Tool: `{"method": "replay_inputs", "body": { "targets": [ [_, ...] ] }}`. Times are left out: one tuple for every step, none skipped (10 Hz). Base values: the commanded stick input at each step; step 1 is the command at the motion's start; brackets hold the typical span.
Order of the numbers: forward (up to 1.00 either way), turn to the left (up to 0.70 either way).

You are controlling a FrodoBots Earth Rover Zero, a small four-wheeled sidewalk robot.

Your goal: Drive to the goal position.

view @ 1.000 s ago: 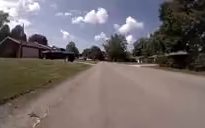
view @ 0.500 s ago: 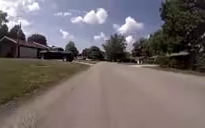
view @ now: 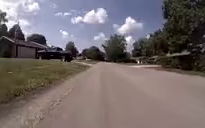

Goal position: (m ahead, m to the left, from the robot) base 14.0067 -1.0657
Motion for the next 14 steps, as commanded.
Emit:
{"method": "replay_inputs", "body": {
  "targets": [
    [1.00, 0.02],
    [1.00, 0.17],
    [1.00, 0.32],
    [1.00, 0.40],
    [1.00, 0.29],
    [1.00, 0.17],
    [1.00, 0.04],
    [1.00, 0.02],
    [1.00, 0.02],
    [1.00, 0.02],
    [1.00, 0.00],
    [1.00, 0.01],
    [1.00, 0.00],
    [1.00, 0.02]
  ]
}}
